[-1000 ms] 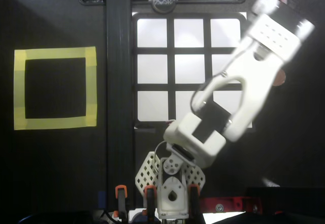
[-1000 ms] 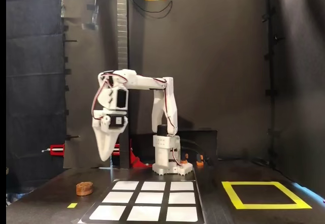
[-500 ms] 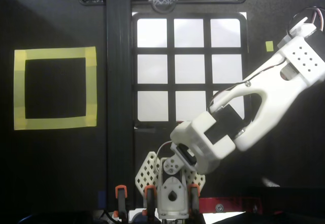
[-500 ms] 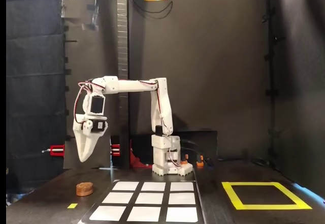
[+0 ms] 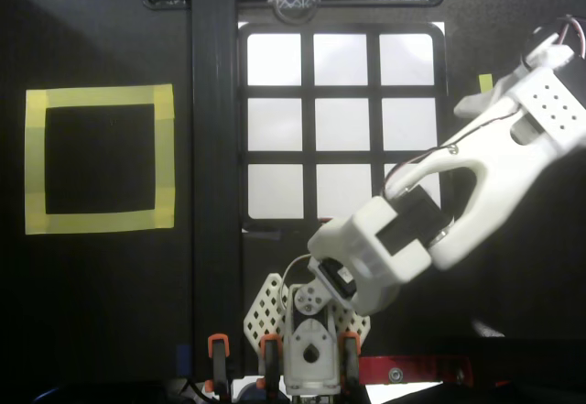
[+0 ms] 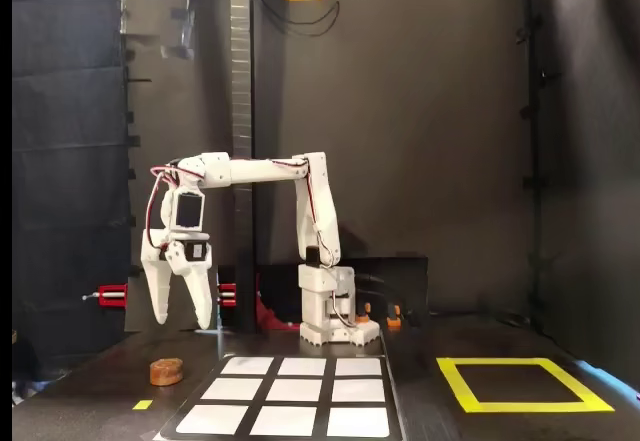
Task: Pick and place at Grid spot 3
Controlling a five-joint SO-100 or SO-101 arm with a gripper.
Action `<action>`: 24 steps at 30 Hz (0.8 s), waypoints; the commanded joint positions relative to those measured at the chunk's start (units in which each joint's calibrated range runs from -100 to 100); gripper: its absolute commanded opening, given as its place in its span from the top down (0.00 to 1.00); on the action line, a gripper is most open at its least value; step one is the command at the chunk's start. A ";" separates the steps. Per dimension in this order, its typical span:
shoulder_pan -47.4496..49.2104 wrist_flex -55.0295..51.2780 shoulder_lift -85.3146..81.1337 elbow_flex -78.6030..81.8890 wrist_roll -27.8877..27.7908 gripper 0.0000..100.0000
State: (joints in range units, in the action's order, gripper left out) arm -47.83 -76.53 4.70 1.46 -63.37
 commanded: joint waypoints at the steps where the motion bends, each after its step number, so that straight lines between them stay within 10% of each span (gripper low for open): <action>1: -1.32 1.19 1.57 -2.47 -1.22 0.66; 24: -1.90 11.15 18.56 -2.19 -1.95 0.67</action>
State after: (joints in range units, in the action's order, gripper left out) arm -49.55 -63.89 22.98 0.00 -65.18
